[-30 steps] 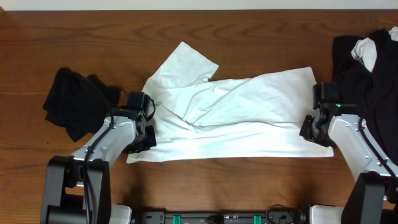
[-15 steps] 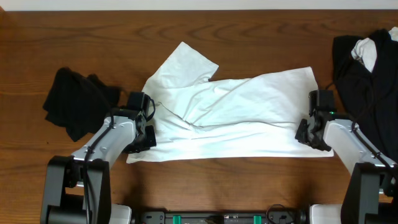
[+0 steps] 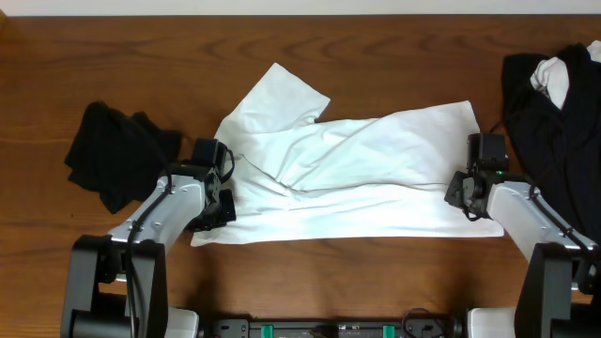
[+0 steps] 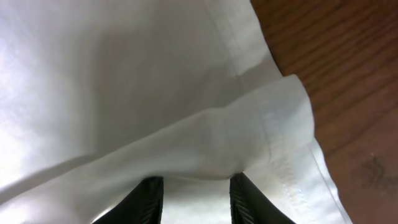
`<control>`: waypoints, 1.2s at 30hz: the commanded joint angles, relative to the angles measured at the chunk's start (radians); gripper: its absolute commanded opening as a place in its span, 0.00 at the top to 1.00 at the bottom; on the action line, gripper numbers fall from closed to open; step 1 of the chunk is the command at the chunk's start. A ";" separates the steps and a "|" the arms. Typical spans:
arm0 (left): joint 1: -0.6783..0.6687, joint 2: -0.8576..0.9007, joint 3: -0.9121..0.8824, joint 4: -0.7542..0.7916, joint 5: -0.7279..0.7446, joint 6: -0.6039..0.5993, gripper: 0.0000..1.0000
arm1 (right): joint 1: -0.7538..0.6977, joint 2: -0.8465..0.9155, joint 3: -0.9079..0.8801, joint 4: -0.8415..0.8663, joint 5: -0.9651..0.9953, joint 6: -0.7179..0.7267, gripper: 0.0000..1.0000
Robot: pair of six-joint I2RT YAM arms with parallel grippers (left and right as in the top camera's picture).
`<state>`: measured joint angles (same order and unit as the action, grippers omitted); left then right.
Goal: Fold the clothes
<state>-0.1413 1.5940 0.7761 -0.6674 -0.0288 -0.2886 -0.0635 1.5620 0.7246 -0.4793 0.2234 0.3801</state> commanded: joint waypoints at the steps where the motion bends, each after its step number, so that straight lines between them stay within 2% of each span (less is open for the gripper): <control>1: 0.005 0.018 -0.019 0.002 -0.042 -0.004 0.85 | -0.008 0.036 -0.005 0.021 0.005 0.000 0.66; 12: 0.005 0.018 -0.019 -0.009 -0.042 -0.003 0.85 | -0.008 0.061 -0.005 0.226 0.009 0.000 0.59; 24: 0.005 0.018 -0.019 -0.008 -0.042 -0.004 0.84 | -0.041 0.061 -0.005 0.339 0.009 -0.001 0.52; 27: 0.005 0.018 -0.018 -0.008 -0.043 -0.003 0.84 | -0.059 0.061 -0.005 0.321 -0.002 -0.022 0.50; 32: 0.005 -0.022 0.006 -0.017 -0.042 0.008 0.85 | -0.071 0.050 -0.005 0.237 -0.019 -0.108 0.33; 36: 0.005 -0.113 0.023 -0.018 -0.043 0.008 0.84 | -0.071 -0.001 -0.005 0.174 -0.018 -0.119 0.29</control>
<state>-0.1402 1.5684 0.7765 -0.6823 -0.0376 -0.2874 -0.1280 1.6112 0.7231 -0.2806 0.2085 0.3038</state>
